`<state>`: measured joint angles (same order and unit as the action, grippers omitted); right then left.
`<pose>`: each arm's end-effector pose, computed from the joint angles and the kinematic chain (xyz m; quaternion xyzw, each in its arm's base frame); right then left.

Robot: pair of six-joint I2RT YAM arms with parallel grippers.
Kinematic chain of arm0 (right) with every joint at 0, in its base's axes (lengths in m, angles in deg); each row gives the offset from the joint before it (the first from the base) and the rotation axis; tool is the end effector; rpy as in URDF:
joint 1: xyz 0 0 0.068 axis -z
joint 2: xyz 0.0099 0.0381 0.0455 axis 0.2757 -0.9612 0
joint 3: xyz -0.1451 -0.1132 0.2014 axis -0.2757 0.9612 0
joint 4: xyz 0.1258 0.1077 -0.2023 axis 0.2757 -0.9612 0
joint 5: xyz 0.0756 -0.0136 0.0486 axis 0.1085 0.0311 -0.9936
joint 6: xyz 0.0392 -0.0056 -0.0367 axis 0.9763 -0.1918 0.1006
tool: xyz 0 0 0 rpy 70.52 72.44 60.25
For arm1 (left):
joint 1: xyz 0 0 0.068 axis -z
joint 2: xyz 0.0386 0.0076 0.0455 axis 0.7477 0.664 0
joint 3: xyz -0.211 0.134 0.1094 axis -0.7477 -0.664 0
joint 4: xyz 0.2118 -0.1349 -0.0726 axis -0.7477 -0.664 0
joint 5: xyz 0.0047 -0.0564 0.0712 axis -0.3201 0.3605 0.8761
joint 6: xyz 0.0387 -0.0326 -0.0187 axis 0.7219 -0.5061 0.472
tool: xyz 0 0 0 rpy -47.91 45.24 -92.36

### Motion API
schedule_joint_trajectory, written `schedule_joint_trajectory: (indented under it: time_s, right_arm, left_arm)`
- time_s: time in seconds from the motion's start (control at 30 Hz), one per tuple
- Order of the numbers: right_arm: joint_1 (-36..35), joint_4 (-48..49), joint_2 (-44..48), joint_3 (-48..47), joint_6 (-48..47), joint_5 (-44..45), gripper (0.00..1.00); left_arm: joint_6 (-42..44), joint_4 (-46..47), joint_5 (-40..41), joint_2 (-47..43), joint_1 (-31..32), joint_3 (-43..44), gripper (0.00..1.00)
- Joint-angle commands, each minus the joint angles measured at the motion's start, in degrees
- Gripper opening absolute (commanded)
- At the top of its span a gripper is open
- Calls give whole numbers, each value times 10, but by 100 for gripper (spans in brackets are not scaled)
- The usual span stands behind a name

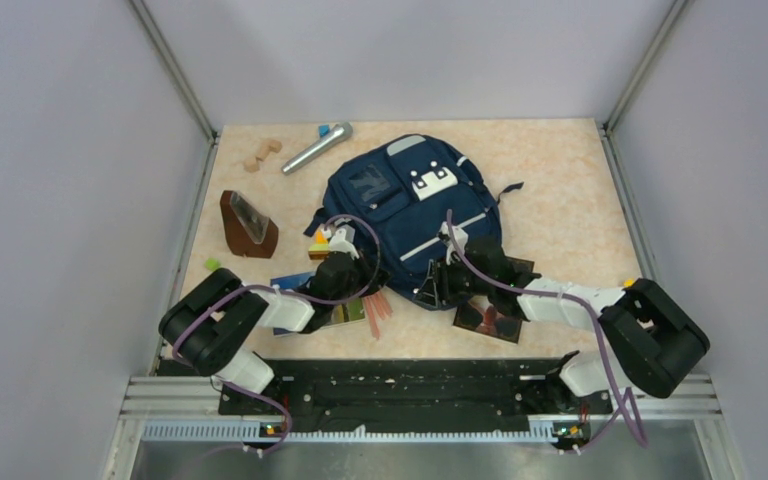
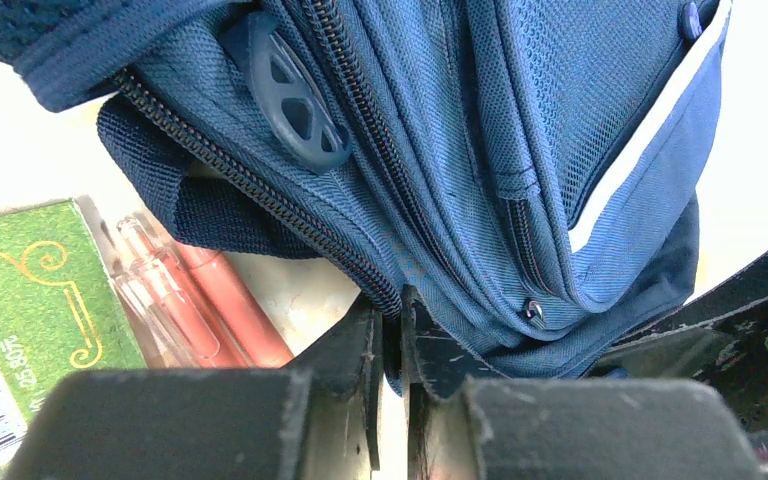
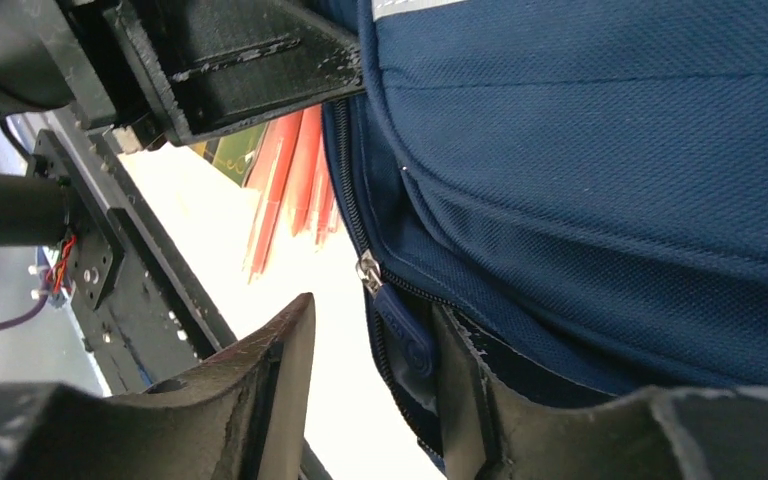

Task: Pack the student bag
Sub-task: Zip the student bag at the center of the board.

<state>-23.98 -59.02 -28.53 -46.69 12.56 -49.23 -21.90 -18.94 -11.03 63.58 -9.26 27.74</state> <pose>0.1911 0.1778 0.1663 -0.1934 0.8508 0.3930 0.2902 0.2042 -0.1655 0.1292 -0.0972 0.8422 -0.3744 0.3755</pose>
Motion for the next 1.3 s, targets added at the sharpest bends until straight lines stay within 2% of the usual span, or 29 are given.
schedule_joint_trajectory:
  time_s: [0.0, 0.3, 0.57, 0.87, 1.27]
  right_arm:
    - [-10, 46, -11, -15, 30, 33, 43]
    - [-10, 90, 1, 14, 85, 73, 39]
    - [-10, 75, 12, 17, 85, 87, 25]
    - [-10, 57, 55, 31, 91, 111, 20]
    - [-10, 25, 94, 47, 87, 127, 0]
  left_arm:
    - [12, 22, -32, -1, 3, 27, 8]
    - [13, 19, -32, -7, 3, 21, 8]
    - [13, 17, -26, -13, 3, 14, 8]
    - [17, 10, -16, -18, 3, 12, 7]
    - [22, -2, -13, -28, 2, 13, 7]
